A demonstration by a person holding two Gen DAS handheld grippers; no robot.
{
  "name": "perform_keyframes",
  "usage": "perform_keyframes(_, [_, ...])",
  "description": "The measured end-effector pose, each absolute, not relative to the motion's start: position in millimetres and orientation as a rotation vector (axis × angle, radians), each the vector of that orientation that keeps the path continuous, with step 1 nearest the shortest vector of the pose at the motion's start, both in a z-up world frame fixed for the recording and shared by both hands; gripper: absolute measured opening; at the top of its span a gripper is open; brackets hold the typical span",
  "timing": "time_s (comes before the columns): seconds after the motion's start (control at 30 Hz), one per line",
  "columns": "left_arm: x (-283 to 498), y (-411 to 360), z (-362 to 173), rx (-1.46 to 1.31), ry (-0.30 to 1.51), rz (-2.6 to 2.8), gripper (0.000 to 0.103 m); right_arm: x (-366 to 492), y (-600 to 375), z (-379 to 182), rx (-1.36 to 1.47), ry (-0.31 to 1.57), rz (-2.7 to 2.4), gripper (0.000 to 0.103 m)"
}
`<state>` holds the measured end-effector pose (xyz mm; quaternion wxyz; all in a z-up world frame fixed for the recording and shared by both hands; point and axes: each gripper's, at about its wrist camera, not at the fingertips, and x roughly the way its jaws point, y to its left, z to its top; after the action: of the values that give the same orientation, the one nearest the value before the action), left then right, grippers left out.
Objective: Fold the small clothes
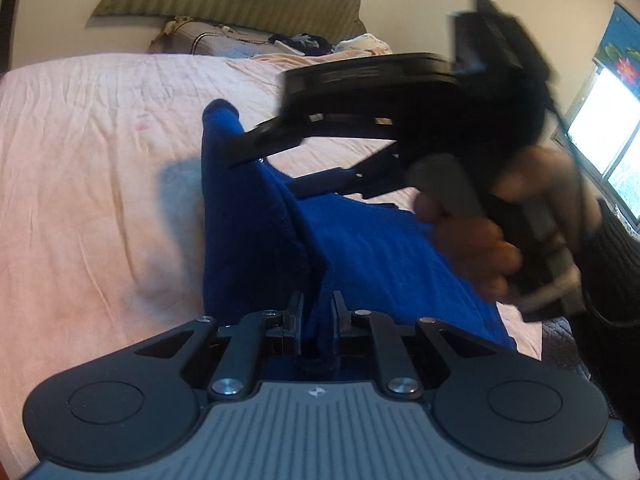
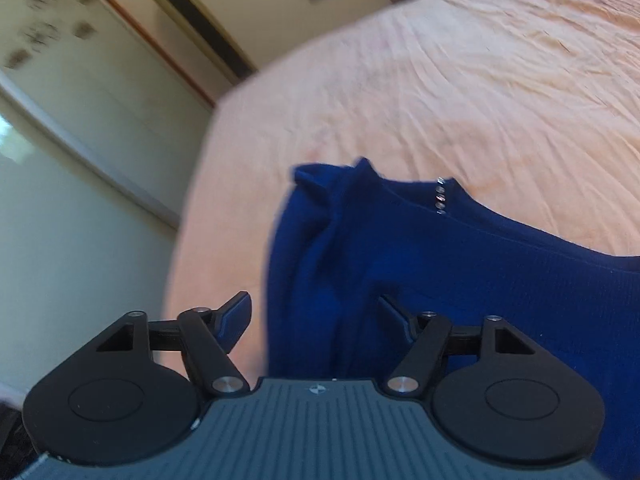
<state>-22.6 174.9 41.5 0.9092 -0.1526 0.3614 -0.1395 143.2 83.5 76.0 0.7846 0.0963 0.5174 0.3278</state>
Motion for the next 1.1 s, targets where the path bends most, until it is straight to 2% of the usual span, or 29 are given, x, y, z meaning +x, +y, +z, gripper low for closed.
perform_keyframes(0.07, [-24, 179, 37, -0.329, 0.754, -0.297, 0.013, 149, 95, 70, 0.171, 1.127, 0.683, 0.062])
perform_keyframes(0.13, [-24, 180, 36, -0.317, 0.758, -0.313, 0.013, 153, 100, 67, 0.156, 1.123, 0.662, 0.062])
perform_keyframes(0.2, [-24, 178, 34, -0.305, 0.766, -0.331, 0.013, 154, 104, 65, 0.146, 1.105, 0.663, 0.045])
perform_keyframes(0.23, [-25, 177, 34, -0.301, 0.768, -0.338, 0.013, 153, 106, 66, 0.123, 1.088, 0.675, 0.017])
perform_keyframes(0.27, [-25, 176, 34, -0.299, 0.770, -0.345, 0.013, 150, 107, 65, 0.091, 1.069, 0.690, 0.010])
perform_keyframes(0.4, [-26, 166, 41, -0.291, 0.761, -0.388, 0.013, 136, 77, 81, 0.027, 0.964, 0.726, 0.009])
perform_keyframes(0.63, [-14, 94, 54, -0.257, 0.751, -0.552, 0.013, 105, -75, 110, 0.168, 0.860, 0.666, 0.009])
perform_keyframes(0.8, [-18, 12, 41, -0.204, 0.807, -0.733, 0.013, 90, -173, 83, 0.280, 0.879, 0.527, 0.009])
perform_keyframes(0.93, [-15, -25, 16, -0.183, 0.901, -0.774, 0.013, 91, -204, 51, 0.370, 0.884, 0.489, 0.010])
perform_keyframes(1.0, [-17, -29, 14, -0.183, 0.938, -0.844, 0.013, 88, -207, 41, 0.422, 0.895, 0.477, 0.022])
perform_keyframes(1.03, [-20, -29, 15, -0.178, 0.946, -0.896, 0.015, 86, -211, 40, 0.442, 0.888, 0.454, 0.040])
perform_keyframes(1.07, [-26, -25, 18, -0.163, 0.947, -0.936, 0.022, 85, -213, 41, 0.454, 0.859, 0.439, 0.058])
perform_keyframes(1.1, [-33, -19, 22, -0.141, 0.937, -0.962, 0.036, 80, -220, 44, 0.469, 0.815, 0.424, 0.064])
